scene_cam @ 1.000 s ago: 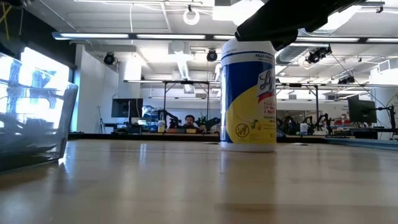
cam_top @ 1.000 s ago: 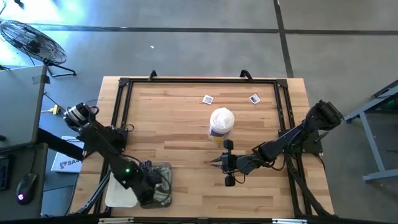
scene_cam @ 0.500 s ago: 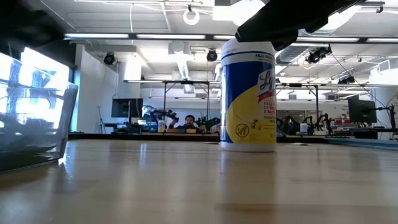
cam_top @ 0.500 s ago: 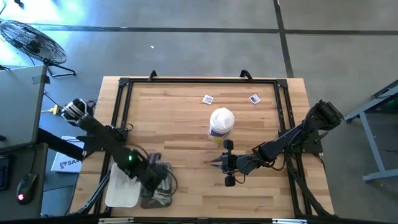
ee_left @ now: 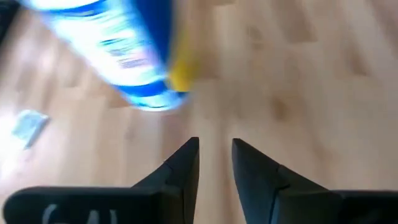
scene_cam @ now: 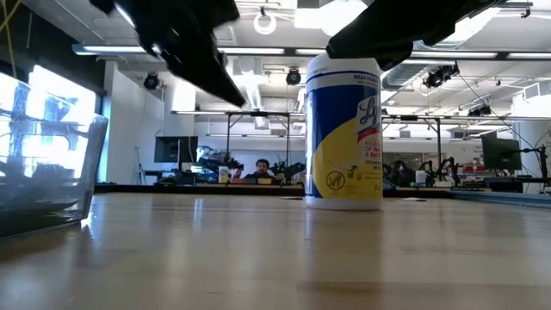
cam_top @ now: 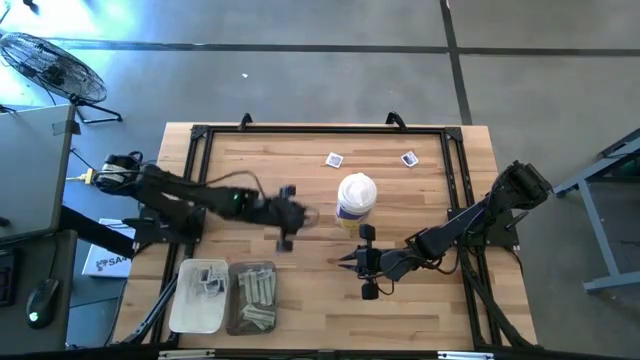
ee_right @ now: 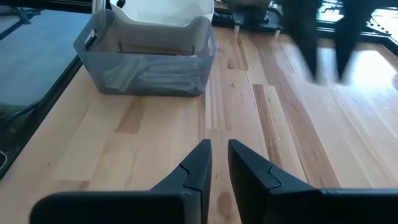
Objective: Pick & Place First Aid Supplies
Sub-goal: Put the alcohol pad into the white bin
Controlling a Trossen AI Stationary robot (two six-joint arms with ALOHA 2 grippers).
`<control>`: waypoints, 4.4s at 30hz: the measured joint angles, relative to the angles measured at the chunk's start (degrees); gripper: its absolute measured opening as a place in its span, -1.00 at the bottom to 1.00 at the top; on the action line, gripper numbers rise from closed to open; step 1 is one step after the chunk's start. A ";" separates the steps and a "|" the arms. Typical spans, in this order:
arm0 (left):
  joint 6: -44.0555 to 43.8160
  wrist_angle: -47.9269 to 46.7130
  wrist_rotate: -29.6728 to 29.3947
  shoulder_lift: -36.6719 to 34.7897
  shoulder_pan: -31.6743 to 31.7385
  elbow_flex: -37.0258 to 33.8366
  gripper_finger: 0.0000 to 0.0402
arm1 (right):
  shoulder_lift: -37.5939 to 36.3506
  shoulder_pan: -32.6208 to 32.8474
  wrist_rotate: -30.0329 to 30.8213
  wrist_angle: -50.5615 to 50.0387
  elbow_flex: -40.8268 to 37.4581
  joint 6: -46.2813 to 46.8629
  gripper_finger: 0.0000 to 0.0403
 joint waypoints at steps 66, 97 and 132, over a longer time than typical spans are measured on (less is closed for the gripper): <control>-5.37 -2.77 10.14 40.23 38.63 30.07 -0.21 | 0.03 -0.03 0.04 0.84 -0.02 -0.23 -0.77; -10.35 -18.67 5.22 39.59 36.43 30.18 -0.21 | 0.04 -0.04 0.37 0.86 -0.02 -0.92 -0.76; -4.55 -4.81 -8.60 32.96 23.84 16.83 -0.21 | 0.04 -0.02 0.07 0.45 -0.02 -0.11 -0.77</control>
